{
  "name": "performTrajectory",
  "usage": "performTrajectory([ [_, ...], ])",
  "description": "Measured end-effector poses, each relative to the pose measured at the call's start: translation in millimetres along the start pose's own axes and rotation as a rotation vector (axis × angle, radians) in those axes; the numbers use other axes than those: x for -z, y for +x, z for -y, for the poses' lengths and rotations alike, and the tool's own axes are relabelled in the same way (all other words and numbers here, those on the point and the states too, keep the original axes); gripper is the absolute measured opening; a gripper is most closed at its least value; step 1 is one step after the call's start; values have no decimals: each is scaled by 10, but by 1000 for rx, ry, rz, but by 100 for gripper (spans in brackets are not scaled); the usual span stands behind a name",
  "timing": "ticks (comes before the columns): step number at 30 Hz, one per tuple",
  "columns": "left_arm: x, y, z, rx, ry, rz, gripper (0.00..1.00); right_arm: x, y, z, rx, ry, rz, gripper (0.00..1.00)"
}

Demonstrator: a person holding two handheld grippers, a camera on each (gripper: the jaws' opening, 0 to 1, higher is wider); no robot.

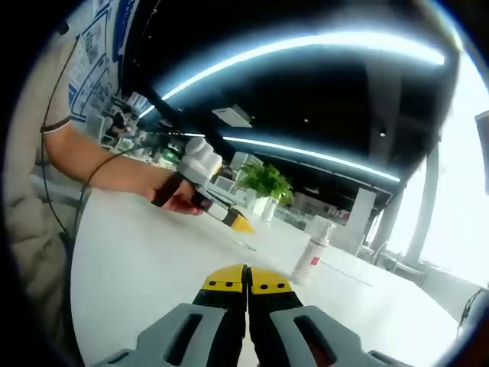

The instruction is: Clamp pump bottle remove cover press pump head put on cover

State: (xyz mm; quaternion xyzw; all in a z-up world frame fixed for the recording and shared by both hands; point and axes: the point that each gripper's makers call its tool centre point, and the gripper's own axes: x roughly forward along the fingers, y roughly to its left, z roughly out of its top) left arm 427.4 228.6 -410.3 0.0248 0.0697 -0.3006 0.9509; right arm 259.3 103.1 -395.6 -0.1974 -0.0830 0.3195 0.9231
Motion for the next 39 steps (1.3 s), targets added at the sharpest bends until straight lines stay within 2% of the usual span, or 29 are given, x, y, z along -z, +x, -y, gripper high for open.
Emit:
performTrajectory([
  [3,-18,-59,32,3,-1,3,26,-37,0,-26,-3,-2,9,0],
  [7,-36,-82,-48,0,28,-1,26,-2,5,6,-5,4,4,0],
  [10,-72,-193,34,9,27,22,26,0,3,19,-4,11,8,0],
  [13,-156,-315,34,-8,105,60,26,-19,2,12,2,28,11,0],
  [15,-215,-399,105,-8,138,69,26,-4,-1,32,4,34,11,0],
  [23,-536,-693,232,10,150,159,23,20,-4,57,12,55,3,0],
  [28,-626,-802,322,27,157,195,22,30,-7,67,8,68,3,0],
  [31,-607,-871,346,39,182,207,19,34,-7,74,10,76,2,0],
  [33,-548,-900,361,44,191,202,18,41,-8,82,11,75,1,0],
  [35,-484,-917,377,57,201,212,13,51,-8,91,11,74,0,0],
  [37,-461,-962,443,78,195,221,12,64,-9,108,11,75,-1,0],
  [39,-371,-964,442,97,170,212,9,50,-13,98,8,78,3,0],
])
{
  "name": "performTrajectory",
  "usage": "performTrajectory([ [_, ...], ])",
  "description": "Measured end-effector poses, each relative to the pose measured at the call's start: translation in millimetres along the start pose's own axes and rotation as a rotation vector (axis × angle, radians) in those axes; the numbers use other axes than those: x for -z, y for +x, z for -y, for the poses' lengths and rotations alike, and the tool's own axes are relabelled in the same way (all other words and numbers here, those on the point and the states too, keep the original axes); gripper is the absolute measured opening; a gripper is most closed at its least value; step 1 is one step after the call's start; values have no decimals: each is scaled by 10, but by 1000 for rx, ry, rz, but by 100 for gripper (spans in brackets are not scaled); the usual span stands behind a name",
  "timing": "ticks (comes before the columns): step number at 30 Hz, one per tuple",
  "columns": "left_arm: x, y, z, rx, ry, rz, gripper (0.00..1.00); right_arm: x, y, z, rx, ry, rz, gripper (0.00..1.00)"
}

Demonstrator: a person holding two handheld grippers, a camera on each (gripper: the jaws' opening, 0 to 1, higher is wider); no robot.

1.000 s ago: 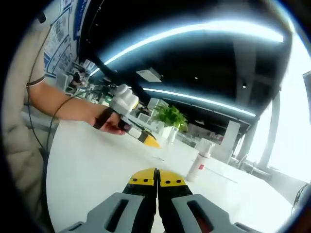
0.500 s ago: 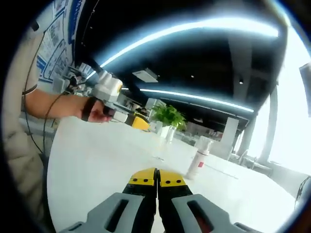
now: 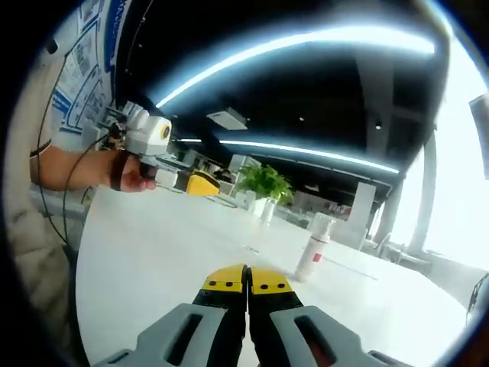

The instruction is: Clamp pump bottle remove cover press pump head put on cover

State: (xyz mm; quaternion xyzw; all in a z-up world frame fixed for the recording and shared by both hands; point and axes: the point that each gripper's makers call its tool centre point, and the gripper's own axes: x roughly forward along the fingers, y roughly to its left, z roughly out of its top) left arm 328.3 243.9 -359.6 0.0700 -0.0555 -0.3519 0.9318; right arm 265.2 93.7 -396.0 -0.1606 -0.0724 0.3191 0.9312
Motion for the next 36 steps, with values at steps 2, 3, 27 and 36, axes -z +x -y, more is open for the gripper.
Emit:
performTrajectory([
  [2,65,-19,-4,-2,7,-11,7,-18,-1,-27,0,4,1,0],
  [3,102,-42,-6,-5,10,-15,4,-20,0,-32,0,7,1,0],
  [27,167,-314,298,104,108,-17,0,-23,4,-41,3,25,0,0],
  [36,202,-364,363,124,113,-26,0,17,2,4,5,28,-5,0],
])
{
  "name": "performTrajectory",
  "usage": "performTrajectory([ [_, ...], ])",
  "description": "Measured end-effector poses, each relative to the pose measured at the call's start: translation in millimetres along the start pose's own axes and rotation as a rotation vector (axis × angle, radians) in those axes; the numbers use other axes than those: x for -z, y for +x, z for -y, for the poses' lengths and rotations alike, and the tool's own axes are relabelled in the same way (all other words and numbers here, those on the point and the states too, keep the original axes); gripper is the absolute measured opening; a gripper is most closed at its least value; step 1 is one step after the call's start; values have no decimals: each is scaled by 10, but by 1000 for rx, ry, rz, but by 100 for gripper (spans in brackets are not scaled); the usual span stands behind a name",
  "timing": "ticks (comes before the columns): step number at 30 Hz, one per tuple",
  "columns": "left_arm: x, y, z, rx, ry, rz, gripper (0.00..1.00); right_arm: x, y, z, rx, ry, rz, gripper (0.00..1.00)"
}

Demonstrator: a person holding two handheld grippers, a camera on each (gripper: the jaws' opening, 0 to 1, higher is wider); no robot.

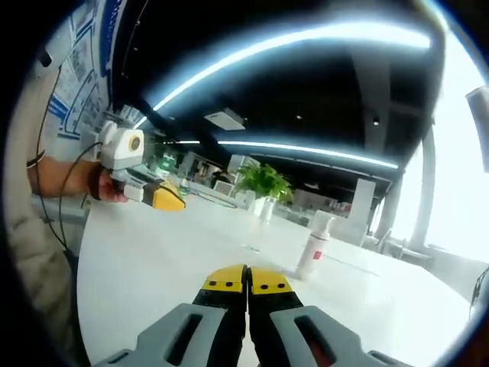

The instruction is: Clamp pump bottle remove cover press pump head put on cover

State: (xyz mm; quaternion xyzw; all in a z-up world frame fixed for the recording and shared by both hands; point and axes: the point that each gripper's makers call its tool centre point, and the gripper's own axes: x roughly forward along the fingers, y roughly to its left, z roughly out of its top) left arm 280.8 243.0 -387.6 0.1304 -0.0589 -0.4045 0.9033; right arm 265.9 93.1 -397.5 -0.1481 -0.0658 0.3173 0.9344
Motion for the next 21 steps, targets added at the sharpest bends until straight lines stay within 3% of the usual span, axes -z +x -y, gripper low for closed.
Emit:
performTrajectory([
  [10,60,-3,170,20,-26,-25,0,-1,3,-13,1,-2,-3,0],
  [21,186,-11,89,-2,-60,-53,0,18,7,-4,5,5,-11,0],
])
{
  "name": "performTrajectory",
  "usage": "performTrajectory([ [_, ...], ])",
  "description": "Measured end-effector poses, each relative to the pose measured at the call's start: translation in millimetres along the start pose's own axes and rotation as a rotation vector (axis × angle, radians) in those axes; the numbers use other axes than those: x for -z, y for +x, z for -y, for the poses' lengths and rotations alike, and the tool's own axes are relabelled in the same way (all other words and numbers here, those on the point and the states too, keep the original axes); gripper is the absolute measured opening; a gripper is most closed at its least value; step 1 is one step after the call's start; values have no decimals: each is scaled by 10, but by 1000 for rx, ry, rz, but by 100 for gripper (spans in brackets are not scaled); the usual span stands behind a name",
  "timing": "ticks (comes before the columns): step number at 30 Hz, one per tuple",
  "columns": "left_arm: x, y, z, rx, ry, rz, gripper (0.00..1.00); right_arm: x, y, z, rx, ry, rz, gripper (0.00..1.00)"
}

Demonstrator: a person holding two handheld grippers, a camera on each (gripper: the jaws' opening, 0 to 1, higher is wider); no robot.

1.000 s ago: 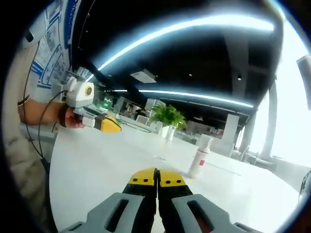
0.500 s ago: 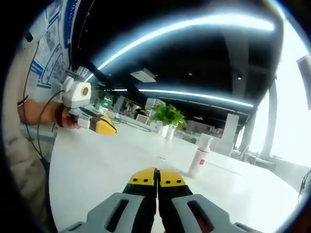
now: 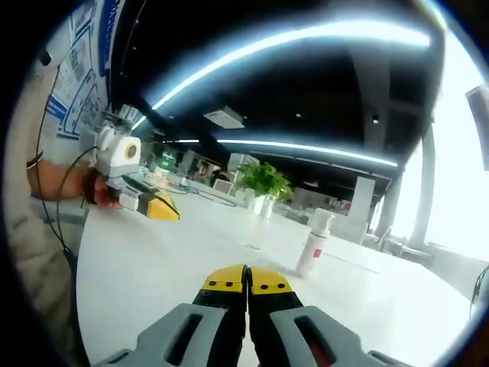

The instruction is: Clamp pump bottle remove cover press pump head put on cover

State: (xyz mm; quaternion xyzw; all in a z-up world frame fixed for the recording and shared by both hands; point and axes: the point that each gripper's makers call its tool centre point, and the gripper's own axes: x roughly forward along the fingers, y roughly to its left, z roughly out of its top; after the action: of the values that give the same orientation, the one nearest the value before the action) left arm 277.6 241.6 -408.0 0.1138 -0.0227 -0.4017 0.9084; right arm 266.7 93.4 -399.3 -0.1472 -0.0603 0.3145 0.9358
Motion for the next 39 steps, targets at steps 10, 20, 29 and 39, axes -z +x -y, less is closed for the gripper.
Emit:
performTrajectory([
  [10,-8,-22,-5,-13,39,8,0,-11,-2,-28,5,-15,0,0],
  [20,22,-9,2,-5,43,-2,0,5,-4,-4,3,-16,-2,0],
  [29,28,-1,-12,-9,43,-5,0,-9,-5,-28,8,-14,-4,0],
  [39,-21,-16,20,-3,75,16,0,3,3,-17,14,-18,-7,0],
])
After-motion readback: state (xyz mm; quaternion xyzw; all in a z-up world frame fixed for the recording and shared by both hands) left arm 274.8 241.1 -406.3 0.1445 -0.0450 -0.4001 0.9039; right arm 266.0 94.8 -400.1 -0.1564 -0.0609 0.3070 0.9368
